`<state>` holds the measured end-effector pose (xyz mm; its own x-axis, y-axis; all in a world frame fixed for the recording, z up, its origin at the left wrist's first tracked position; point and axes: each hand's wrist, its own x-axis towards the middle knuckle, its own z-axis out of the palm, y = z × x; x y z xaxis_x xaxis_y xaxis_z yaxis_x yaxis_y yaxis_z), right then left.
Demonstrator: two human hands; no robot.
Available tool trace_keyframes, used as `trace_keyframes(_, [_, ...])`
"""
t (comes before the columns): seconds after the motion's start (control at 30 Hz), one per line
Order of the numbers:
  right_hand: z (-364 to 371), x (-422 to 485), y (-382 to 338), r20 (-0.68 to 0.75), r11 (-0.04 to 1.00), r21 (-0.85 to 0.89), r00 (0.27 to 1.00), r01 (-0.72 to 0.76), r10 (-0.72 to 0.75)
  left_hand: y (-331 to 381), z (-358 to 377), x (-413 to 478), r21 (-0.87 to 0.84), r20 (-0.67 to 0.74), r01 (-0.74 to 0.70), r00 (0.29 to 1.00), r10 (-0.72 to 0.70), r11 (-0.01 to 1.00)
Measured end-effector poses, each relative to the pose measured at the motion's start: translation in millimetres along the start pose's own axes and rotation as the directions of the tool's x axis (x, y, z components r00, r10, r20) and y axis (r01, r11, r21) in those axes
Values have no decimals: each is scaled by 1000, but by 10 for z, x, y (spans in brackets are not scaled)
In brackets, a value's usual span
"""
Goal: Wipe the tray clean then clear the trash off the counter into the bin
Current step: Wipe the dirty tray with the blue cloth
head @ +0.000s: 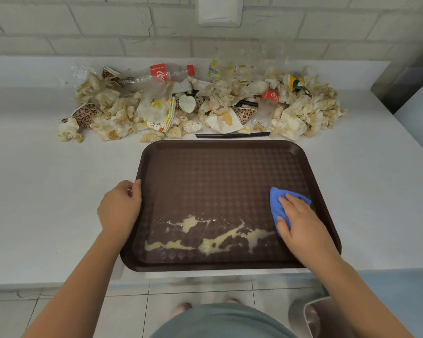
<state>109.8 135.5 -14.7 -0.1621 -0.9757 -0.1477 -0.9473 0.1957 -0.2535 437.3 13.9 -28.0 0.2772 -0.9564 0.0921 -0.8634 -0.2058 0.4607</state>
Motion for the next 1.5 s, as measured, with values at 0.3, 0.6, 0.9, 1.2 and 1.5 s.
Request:
trace_keyframes(0.3, [-4,232,146,43,987,-93,991,133,-129,-34,22,35,-35,3,29,1000,-29,999])
trace_keyframes(0.6, [33,-280,140,-33,994,-23,994,-104,103,28,20,-18,-23,2,37,999,-37,999])
trace_keyframes(0.9, [189,-427,-183,-88,980,-37,978,-195,191,60,-27,-53,-31,21,9,1000,-8,999])
trace_keyframes(1.2, [-108,-423,-176,-185,949,316,980,-16,78,7,-32,-34,-43,20,-7,1000,8,999])
trace_keyframes(1.5, [178,-485,98,-149,996,50,986,-74,80,-11,0,-16,-12,33,6,999,-5,1000])
